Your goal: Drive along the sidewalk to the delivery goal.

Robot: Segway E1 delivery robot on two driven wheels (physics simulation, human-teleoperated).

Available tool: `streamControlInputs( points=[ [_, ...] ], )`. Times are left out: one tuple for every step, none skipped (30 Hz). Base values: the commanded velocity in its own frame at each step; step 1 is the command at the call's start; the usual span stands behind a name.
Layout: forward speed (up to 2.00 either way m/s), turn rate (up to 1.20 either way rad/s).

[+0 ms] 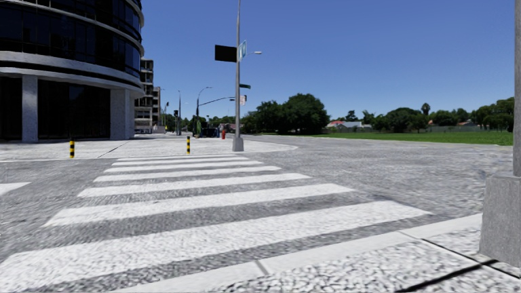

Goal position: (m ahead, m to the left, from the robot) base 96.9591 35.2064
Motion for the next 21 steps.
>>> streamControlInputs(
  points=[
    [2.00, 0.60],
    [2.00, 0.60],
    [2.00, 0.60],
    [2.00, 0.60],
    [2.00, 0.60],
    [2.00, 0.60],
    [2.00, 0.60],
    [2.00, 0.60],
    [1.97, 0.60],
    [1.88, 0.60],
    [1.78, 0.60],
    [1.78, 0.60],
    [1.62, 0.47],
    [1.46, 0.39],
    [1.36, 0.36],
    [1.29, 0.36],
    [1.29, 0.36],
    [1.27, 0.36],
    [1.26, 0.36],
    [1.25, 0.36],
    [1.25, 0.36]
  ],
)
